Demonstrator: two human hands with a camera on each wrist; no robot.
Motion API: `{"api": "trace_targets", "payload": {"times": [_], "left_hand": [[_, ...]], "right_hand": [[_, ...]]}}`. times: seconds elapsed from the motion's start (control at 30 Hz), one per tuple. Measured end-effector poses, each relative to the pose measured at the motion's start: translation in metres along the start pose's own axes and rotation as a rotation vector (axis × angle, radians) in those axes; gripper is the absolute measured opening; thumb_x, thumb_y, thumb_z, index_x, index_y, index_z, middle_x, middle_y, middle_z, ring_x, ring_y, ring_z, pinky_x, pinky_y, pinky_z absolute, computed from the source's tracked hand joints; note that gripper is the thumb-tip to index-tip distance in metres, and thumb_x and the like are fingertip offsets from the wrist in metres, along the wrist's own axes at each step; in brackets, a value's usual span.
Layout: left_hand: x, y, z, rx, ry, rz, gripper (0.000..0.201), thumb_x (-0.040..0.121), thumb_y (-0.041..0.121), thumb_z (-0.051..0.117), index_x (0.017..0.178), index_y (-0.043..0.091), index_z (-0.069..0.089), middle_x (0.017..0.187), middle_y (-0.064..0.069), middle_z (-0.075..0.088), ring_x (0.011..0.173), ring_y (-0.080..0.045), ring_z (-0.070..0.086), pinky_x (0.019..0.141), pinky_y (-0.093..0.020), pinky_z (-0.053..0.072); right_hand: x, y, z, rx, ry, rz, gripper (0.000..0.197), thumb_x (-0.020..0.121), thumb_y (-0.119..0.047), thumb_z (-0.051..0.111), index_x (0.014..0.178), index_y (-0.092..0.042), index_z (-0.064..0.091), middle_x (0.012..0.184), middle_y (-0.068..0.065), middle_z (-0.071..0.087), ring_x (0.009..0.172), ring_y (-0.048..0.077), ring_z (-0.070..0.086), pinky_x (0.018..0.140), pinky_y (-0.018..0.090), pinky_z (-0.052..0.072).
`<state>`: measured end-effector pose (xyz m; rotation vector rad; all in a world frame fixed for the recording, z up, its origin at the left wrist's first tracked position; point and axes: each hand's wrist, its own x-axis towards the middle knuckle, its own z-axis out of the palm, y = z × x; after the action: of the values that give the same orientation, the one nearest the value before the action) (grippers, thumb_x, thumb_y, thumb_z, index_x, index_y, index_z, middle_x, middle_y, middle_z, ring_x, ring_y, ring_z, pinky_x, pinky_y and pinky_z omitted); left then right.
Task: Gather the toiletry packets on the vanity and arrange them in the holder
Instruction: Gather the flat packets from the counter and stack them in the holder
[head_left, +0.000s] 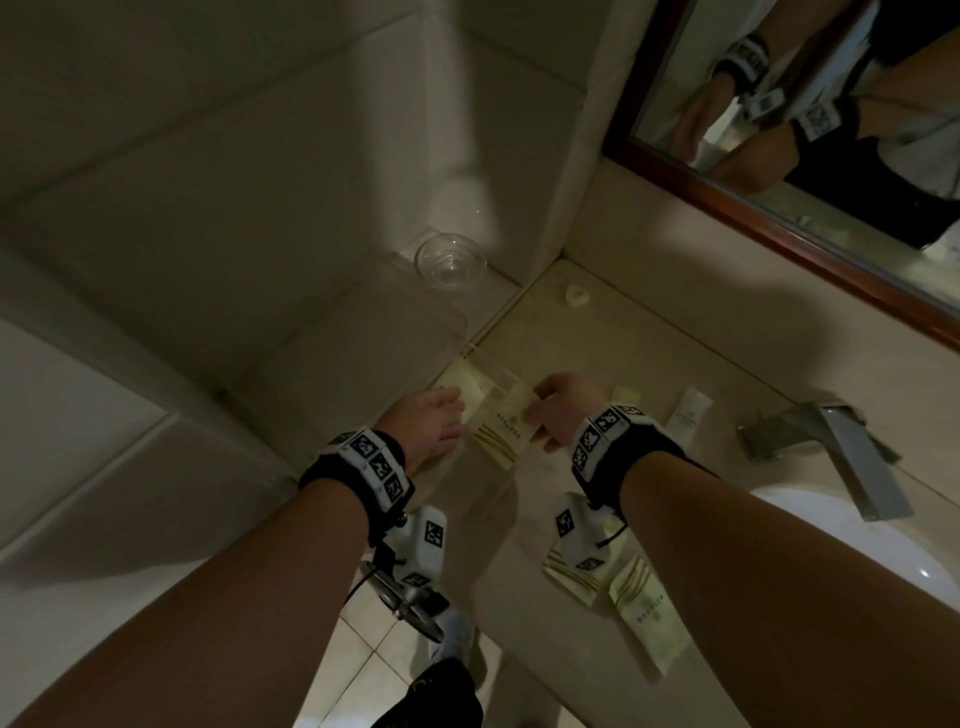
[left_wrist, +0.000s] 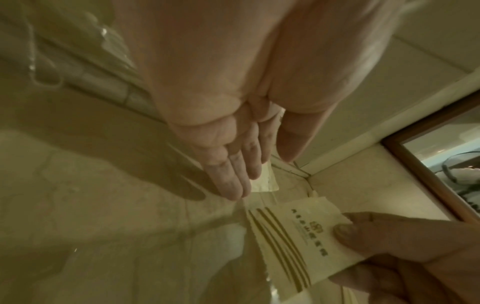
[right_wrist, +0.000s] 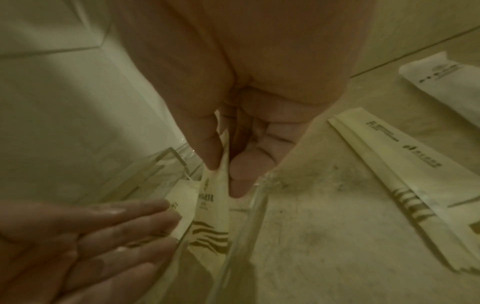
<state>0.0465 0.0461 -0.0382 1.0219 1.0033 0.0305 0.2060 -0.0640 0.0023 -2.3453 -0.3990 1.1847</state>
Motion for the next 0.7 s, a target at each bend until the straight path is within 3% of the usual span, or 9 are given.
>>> {"api": "trace_targets", "payload": {"times": [0.07, 0.17, 0.27, 0.33, 0.43, 0.5, 0.57, 0.7], "left_hand": [[-0.002, 0.001, -0.003, 0.089, 0.046, 0.054, 0.038, 0.1, 0.01, 0.051, 0.138, 0.008, 0.051, 0.129, -0.003, 0.058, 0.098, -0.017, 0.065, 0.091, -0.033, 0.055], [-0.005, 0.001, -0.007, 0.324, 0.158, 0.164, 0.034, 0.096, 0.016, 0.057, 0.13, 0.016, 0.061, 0.12, 0.0, 0.067, 0.101, -0.015, 0.067, 0.091, -0.036, 0.057], [-0.007, 0.001, -0.007, 0.513, 0.182, 0.228, 0.031, 0.096, 0.021, 0.055, 0.126, 0.024, 0.065, 0.125, 0.003, 0.067, 0.108, -0.014, 0.064, 0.098, -0.038, 0.054], [-0.009, 0.002, -0.005, 0.576, 0.17, 0.233, 0.033, 0.097, 0.02, 0.053, 0.128, 0.023, 0.064, 0.129, 0.003, 0.065, 0.115, -0.016, 0.062, 0.103, -0.039, 0.049], [-0.008, 0.0, -0.005, 0.635, 0.138, 0.23, 0.035, 0.098, 0.015, 0.051, 0.132, 0.02, 0.062, 0.133, 0.001, 0.063, 0.119, -0.017, 0.059, 0.106, -0.033, 0.045], [-0.007, -0.002, -0.006, 0.655, 0.136, 0.231, 0.036, 0.098, 0.013, 0.052, 0.131, 0.019, 0.062, 0.133, 0.001, 0.062, 0.121, -0.016, 0.058, 0.102, -0.025, 0.043], [-0.005, -0.003, -0.007, 0.652, 0.145, 0.235, 0.035, 0.098, 0.014, 0.052, 0.13, 0.021, 0.063, 0.133, 0.002, 0.063, 0.12, -0.016, 0.059, 0.1, -0.025, 0.043], [-0.001, -0.004, -0.008, 0.661, 0.118, 0.235, 0.038, 0.097, 0.016, 0.054, 0.134, 0.022, 0.061, 0.139, 0.003, 0.058, 0.126, -0.014, 0.054, 0.1, -0.021, 0.038]], "right_hand": [[-0.001, -0.004, 0.003, -0.058, 0.005, -0.011, 0.017, 0.089, -0.009, 0.065, 0.106, -0.011, 0.061, 0.091, 0.015, 0.071, 0.079, 0.027, 0.071, 0.074, 0.041, 0.061], [0.0, -0.008, -0.002, -0.211, 0.06, -0.04, 0.019, 0.087, -0.014, 0.067, 0.106, -0.011, 0.066, 0.103, 0.013, 0.07, 0.095, 0.032, 0.068, 0.088, 0.044, 0.057], [-0.002, -0.008, -0.008, -0.258, 0.108, -0.043, 0.018, 0.09, -0.017, 0.064, 0.105, -0.01, 0.068, 0.1, 0.011, 0.07, 0.094, 0.03, 0.067, 0.088, 0.042, 0.057], [-0.003, -0.006, -0.007, -0.17, 0.09, -0.054, 0.019, 0.092, -0.015, 0.06, 0.106, -0.008, 0.069, 0.096, 0.011, 0.072, 0.083, 0.029, 0.069, 0.079, 0.042, 0.06], [-0.01, -0.006, 0.006, 0.106, -0.046, 0.032, 0.019, 0.098, -0.011, 0.051, 0.106, -0.009, 0.068, 0.093, 0.01, 0.071, 0.069, 0.024, 0.066, 0.062, 0.033, 0.058], [-0.011, -0.007, 0.018, 0.203, -0.101, 0.058, 0.021, 0.099, -0.012, 0.048, 0.105, -0.013, 0.068, 0.095, 0.01, 0.072, 0.071, 0.025, 0.067, 0.068, 0.035, 0.06], [-0.01, -0.008, 0.028, 0.299, -0.12, 0.094, 0.02, 0.099, -0.014, 0.049, 0.105, -0.013, 0.067, 0.098, 0.012, 0.072, 0.074, 0.029, 0.066, 0.075, 0.04, 0.059], [-0.005, -0.009, 0.036, 0.387, -0.131, 0.175, 0.017, 0.099, -0.017, 0.051, 0.096, -0.008, 0.064, 0.092, 0.012, 0.071, 0.07, 0.026, 0.062, 0.076, 0.038, 0.057]]}}
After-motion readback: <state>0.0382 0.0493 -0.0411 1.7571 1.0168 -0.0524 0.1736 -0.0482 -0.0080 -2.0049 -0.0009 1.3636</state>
